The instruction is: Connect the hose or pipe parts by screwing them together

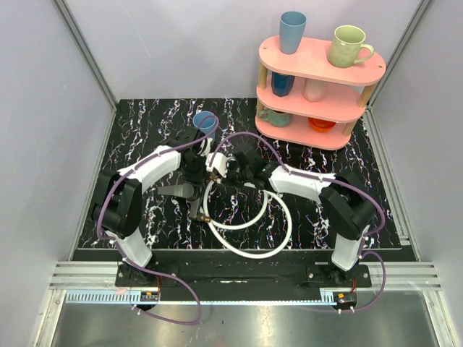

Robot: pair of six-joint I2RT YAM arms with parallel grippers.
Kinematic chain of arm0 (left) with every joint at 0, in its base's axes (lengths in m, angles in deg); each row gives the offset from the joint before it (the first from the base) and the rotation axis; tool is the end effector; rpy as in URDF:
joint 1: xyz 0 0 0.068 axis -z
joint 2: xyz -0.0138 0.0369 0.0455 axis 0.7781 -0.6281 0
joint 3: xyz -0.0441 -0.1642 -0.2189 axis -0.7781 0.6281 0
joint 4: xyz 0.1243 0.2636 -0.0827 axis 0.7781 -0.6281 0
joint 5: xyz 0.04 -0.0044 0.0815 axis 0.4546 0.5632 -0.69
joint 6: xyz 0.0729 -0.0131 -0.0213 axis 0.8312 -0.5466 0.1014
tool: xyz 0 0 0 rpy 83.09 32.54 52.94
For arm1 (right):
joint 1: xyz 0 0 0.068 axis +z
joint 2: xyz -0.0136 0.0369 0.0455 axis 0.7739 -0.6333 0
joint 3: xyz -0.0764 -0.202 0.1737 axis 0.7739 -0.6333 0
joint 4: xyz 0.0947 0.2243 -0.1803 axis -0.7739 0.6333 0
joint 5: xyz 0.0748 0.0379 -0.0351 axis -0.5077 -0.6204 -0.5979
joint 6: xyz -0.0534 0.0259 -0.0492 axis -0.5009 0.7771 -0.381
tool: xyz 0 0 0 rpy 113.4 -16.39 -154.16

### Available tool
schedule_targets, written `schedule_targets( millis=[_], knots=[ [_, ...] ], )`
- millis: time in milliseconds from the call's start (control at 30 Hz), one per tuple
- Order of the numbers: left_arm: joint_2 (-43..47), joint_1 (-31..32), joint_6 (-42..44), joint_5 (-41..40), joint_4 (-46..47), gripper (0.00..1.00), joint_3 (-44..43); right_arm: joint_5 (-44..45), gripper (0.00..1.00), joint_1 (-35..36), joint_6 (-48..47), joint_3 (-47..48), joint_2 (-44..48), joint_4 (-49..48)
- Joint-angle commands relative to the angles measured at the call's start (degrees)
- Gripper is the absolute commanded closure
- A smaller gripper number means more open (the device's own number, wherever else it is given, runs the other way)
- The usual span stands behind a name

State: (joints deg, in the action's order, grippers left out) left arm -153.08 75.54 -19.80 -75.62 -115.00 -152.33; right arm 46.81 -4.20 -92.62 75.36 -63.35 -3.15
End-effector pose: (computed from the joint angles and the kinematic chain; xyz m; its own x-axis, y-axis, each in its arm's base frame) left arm 0.3527 -0.1683 0.1625 -0.9093 0.2499 -0.3327 0.3141 0.9367 -0.1546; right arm 0.3027 0.3434 0.1618 0.1264 -0.6635 -0.7374 -0.9326 0.1738 -0.3163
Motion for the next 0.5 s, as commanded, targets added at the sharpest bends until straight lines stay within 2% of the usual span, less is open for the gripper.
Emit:
schedule_targets(
  millis=[0, 133, 233, 467],
  knots=[
    [6.6, 4.4, -0.4, 15.8, 6.4, 1.0, -0.7, -8.1, 1.0, -1.6, 8.9, 8.6, -2.0, -3.7],
    [8.5, 4.8, -0.5, 16.0, 8.4, 1.0, 0.4, -12.2, 1.0, -4.0, 14.9, 10.1, -2.7, -3.2],
    [10.1, 5.3, -1.0, 17.5, 11.2, 1.0, 1.6, -16.0, 1.0, -5.5, 19.1, 13.3, -4.4, 0.9],
    [12.8, 5.8, -0.8, 17.4, 15.8, 1.0, 4.6, -25.4, 1.0, -9.0, 24.9, 14.1, -5.9, 2.3]
  ],
)
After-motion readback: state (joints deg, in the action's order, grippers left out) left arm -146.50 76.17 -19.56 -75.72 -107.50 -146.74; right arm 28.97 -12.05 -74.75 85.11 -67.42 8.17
